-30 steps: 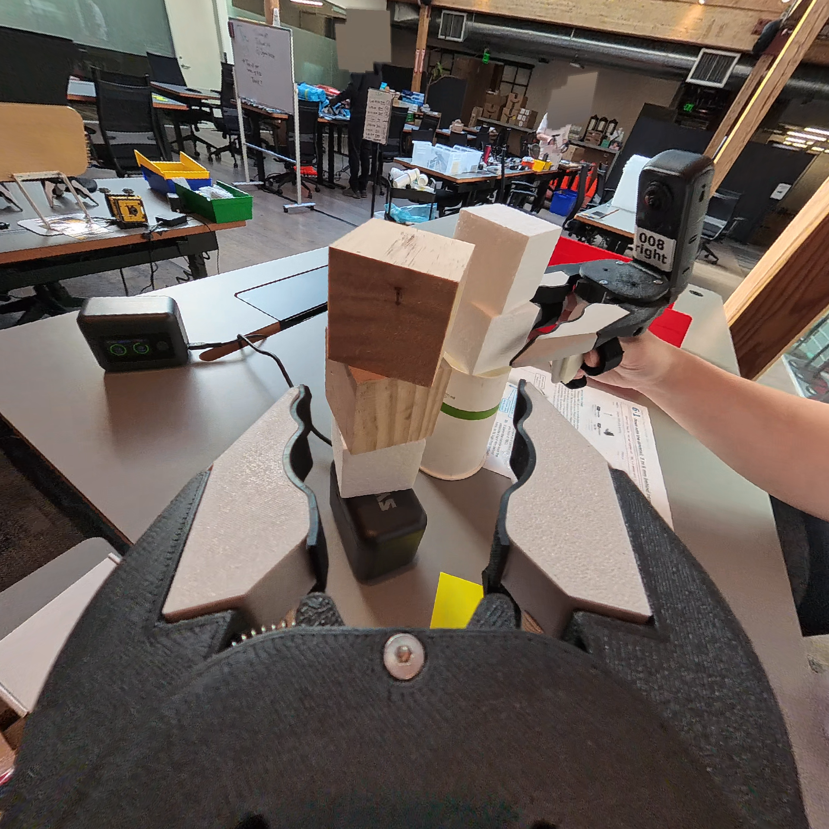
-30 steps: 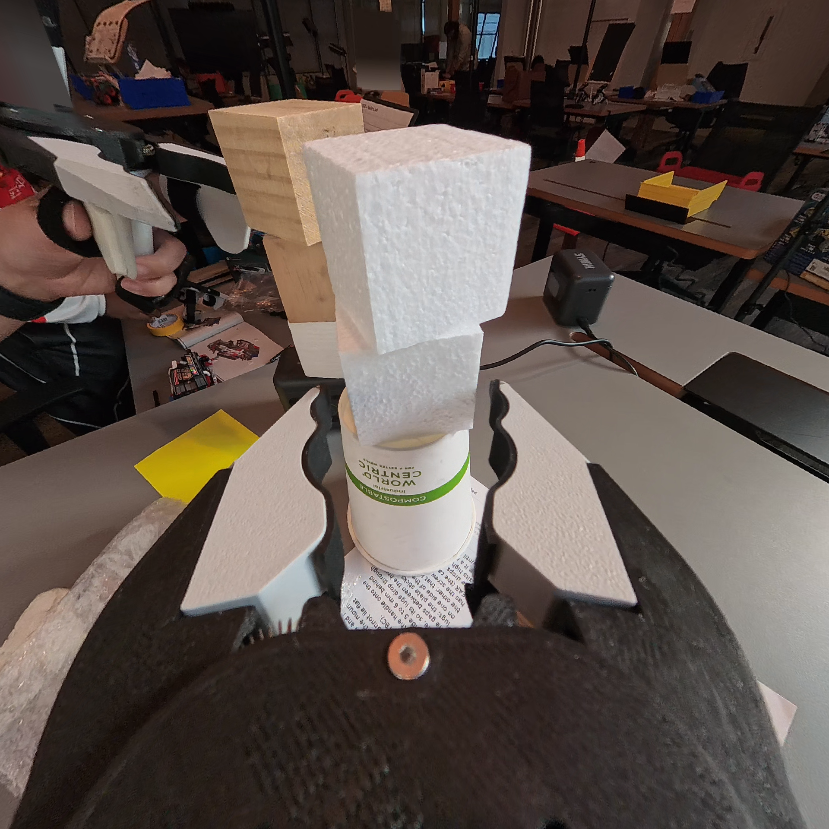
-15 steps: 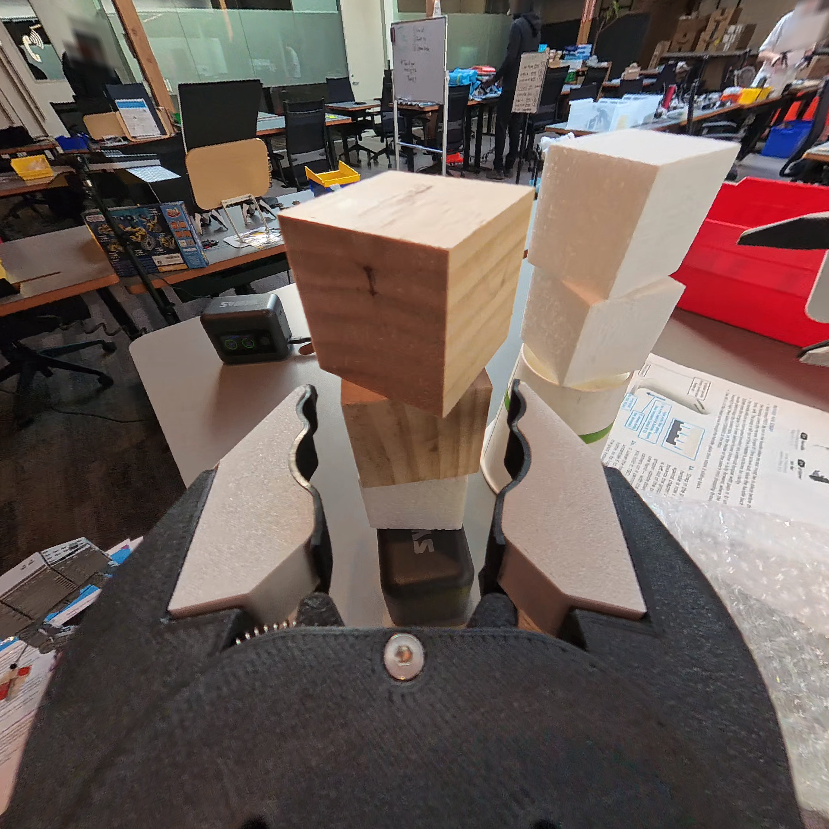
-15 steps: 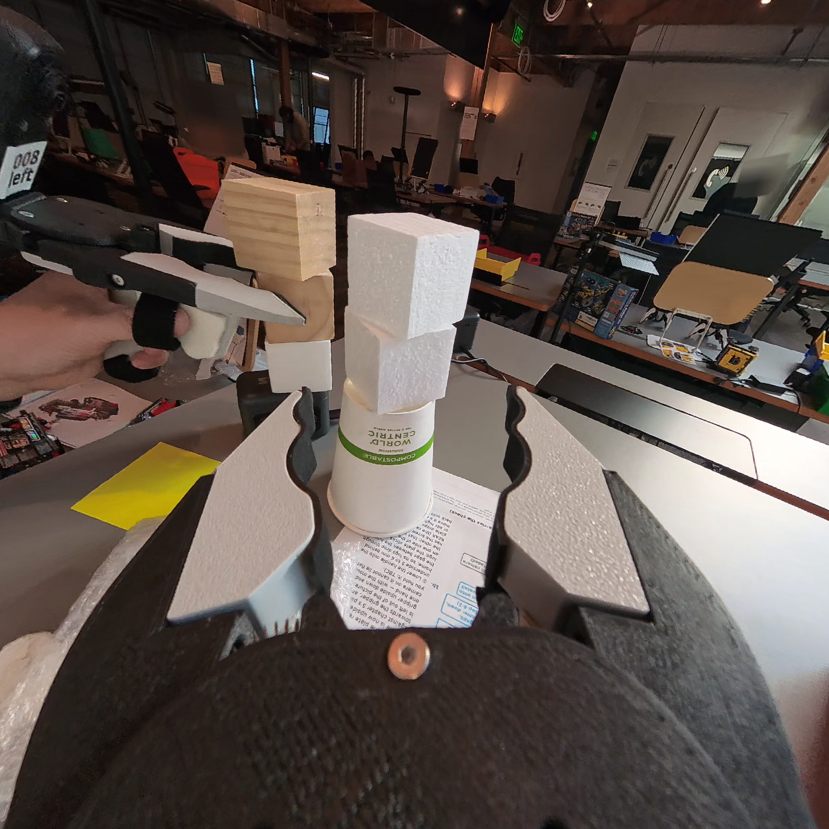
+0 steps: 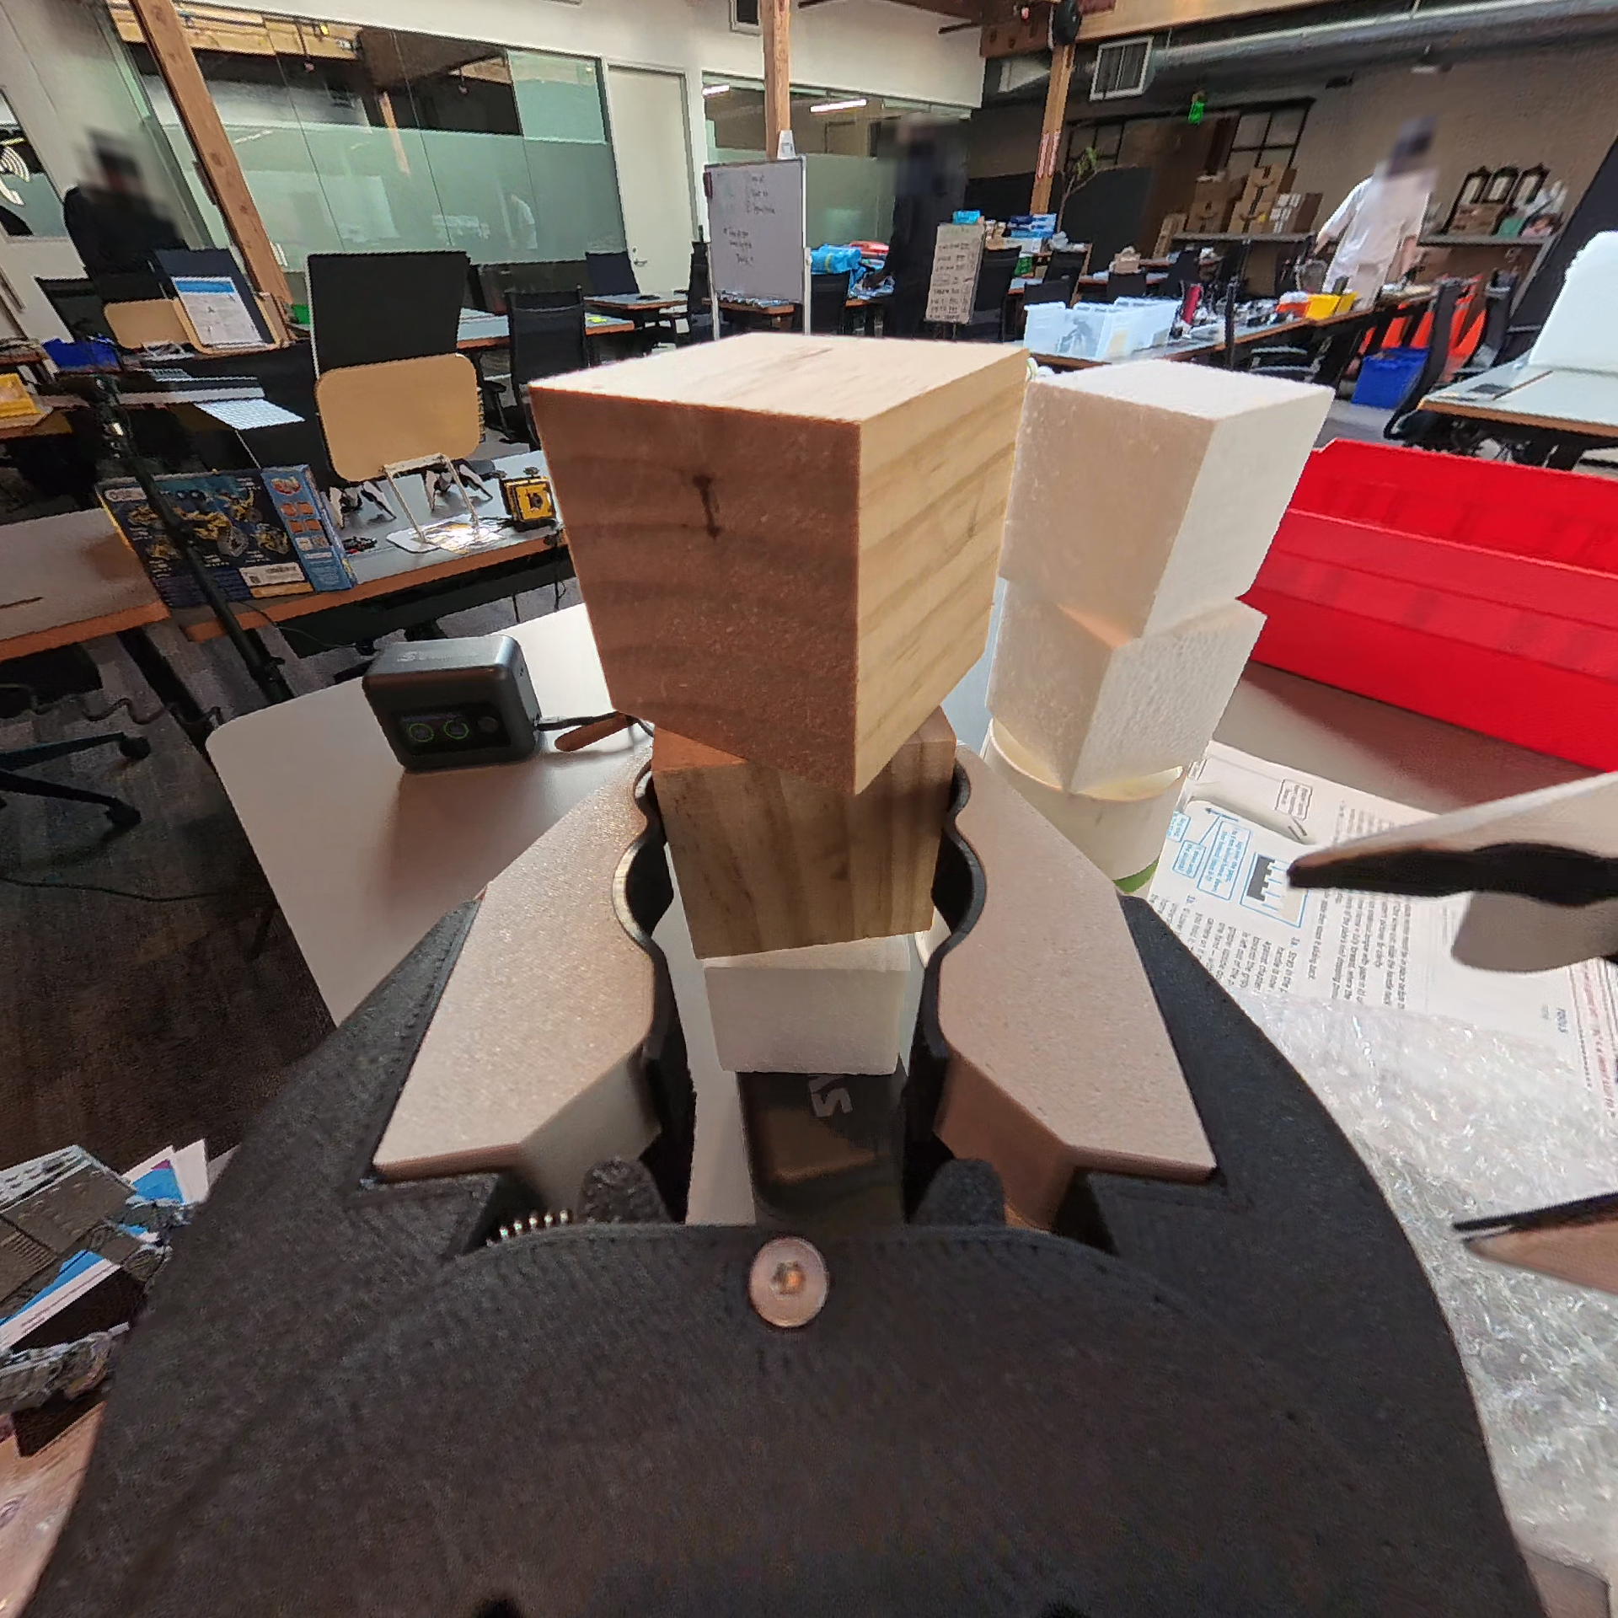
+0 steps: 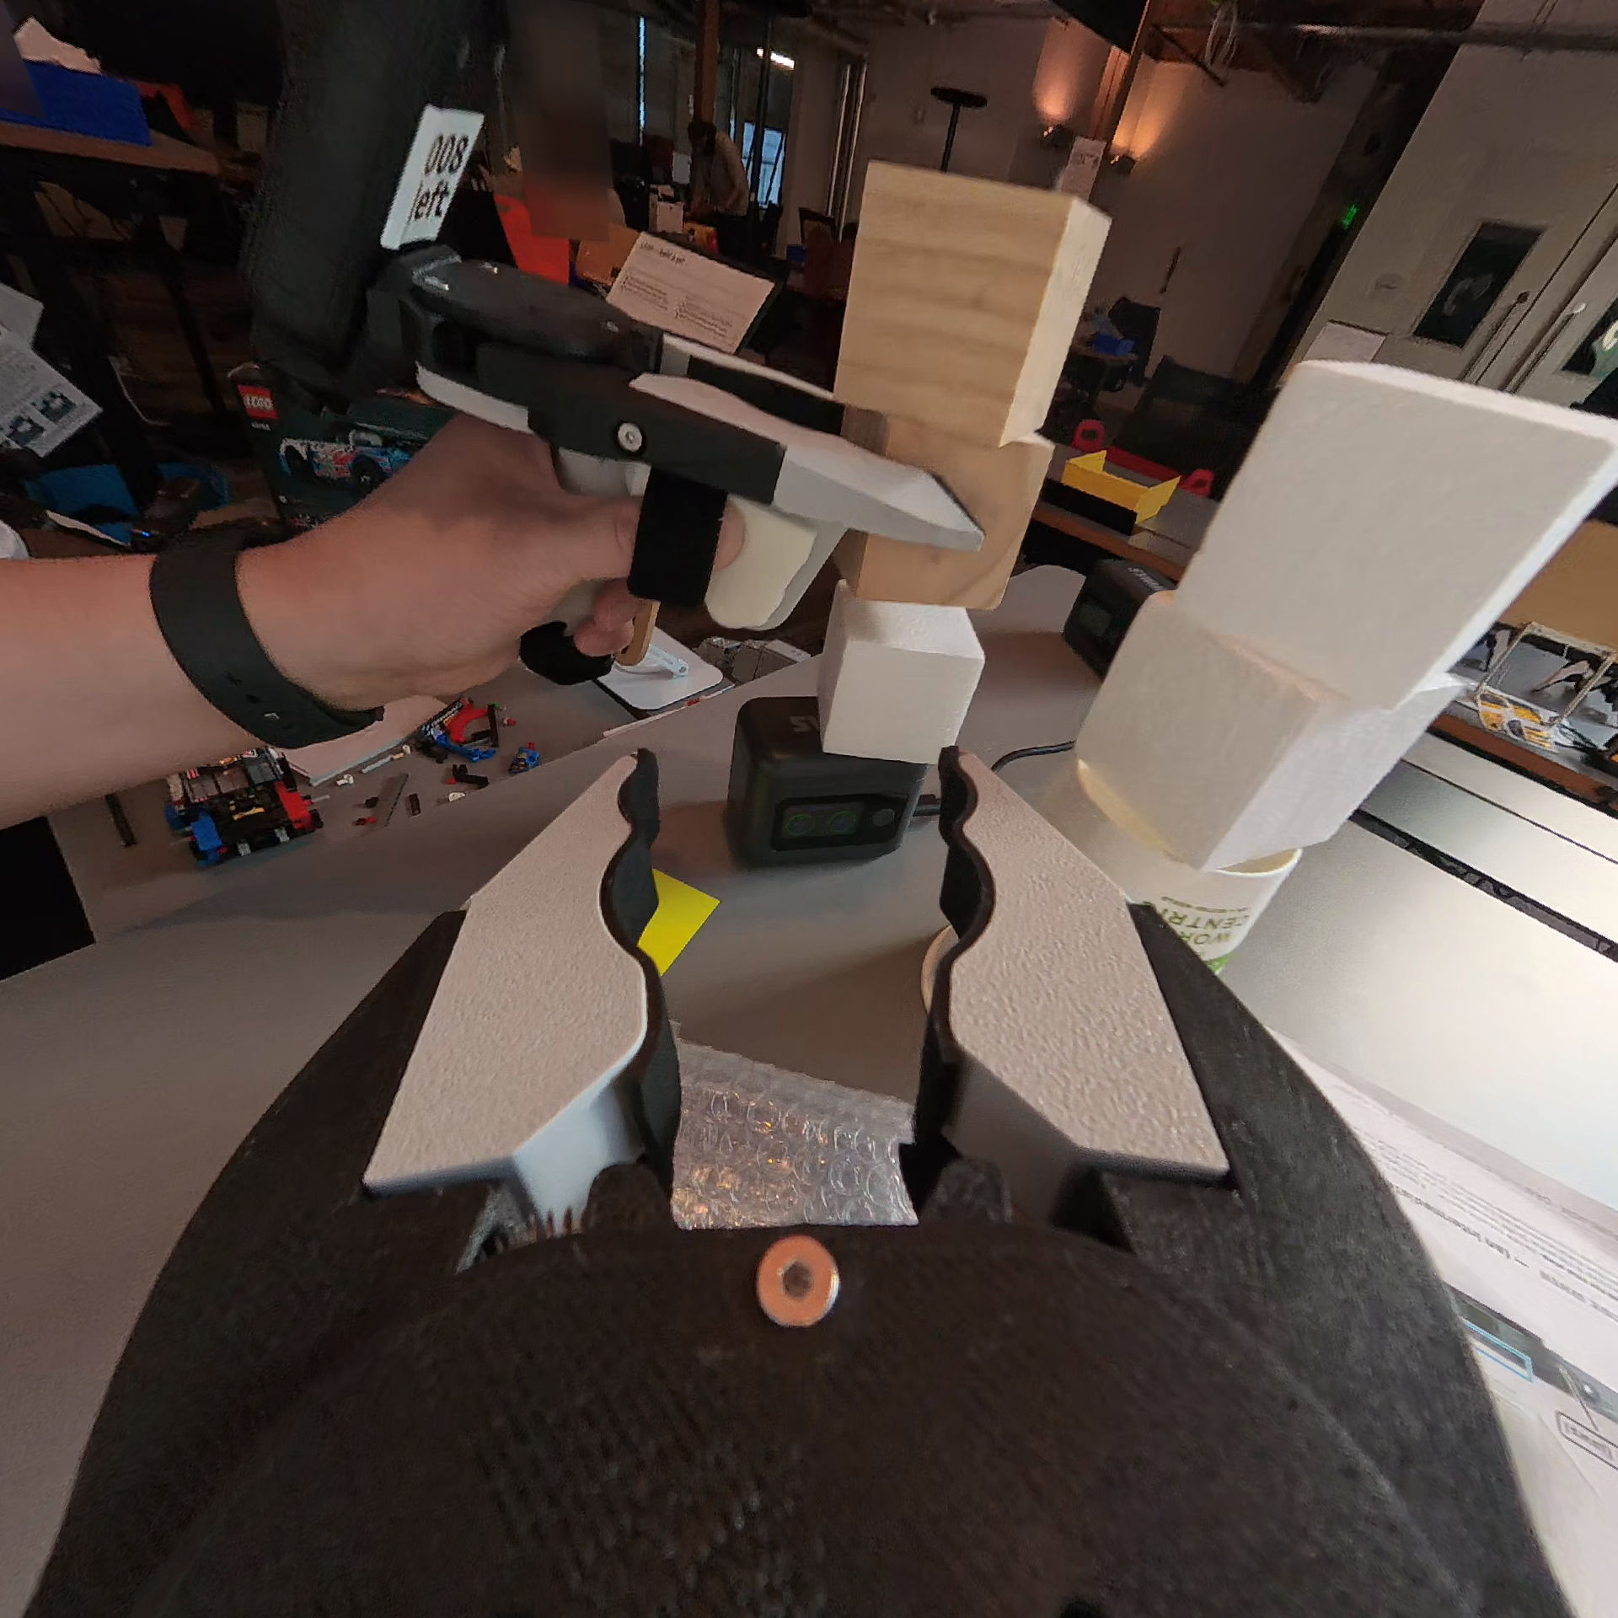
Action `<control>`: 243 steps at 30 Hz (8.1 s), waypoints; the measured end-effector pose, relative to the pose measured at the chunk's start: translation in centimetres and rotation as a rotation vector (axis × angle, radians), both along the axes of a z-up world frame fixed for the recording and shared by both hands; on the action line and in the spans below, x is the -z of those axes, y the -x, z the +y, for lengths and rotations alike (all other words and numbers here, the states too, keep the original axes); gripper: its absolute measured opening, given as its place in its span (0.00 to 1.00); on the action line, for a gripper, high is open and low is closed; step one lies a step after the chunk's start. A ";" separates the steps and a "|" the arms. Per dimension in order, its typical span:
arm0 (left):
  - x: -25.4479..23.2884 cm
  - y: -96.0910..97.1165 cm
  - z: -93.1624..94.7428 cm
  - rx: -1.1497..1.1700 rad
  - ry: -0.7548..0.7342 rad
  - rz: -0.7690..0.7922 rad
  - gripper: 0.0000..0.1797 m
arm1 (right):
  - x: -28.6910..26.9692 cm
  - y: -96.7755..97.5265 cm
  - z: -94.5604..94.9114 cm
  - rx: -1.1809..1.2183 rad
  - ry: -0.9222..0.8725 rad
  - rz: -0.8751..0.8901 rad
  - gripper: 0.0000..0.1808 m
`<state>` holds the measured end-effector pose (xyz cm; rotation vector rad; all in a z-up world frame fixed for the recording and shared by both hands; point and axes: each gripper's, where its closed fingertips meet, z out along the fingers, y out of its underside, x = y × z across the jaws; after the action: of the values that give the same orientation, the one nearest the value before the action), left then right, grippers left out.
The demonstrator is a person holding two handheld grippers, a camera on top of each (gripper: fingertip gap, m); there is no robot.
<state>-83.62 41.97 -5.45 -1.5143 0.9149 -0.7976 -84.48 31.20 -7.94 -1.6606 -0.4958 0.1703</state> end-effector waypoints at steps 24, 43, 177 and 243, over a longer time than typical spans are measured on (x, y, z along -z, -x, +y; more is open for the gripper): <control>-5.2 8.5 -0.5 -0.053 -0.050 -0.059 0.33 | 5.2 1.3 11.6 0.320 0.283 -0.078 0.34; -10.2 10.6 -2.4 -0.040 -0.086 -0.143 0.33 | -14.4 -7.4 6.7 0.221 0.153 -0.086 0.34; 4.4 -44.4 -17.2 0.560 -0.125 1.019 0.32 | -3.5 -51.3 -17.5 0.741 0.463 0.088 0.39; 5.1 -43.5 -19.5 0.893 -0.130 1.120 0.31 | -5.3 -45.2 -28.0 0.712 0.347 0.319 0.41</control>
<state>-40.08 22.43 -10.50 -1.3566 2.5232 -0.3873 -39.29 3.17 -2.60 -2.0009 0.3969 -0.0119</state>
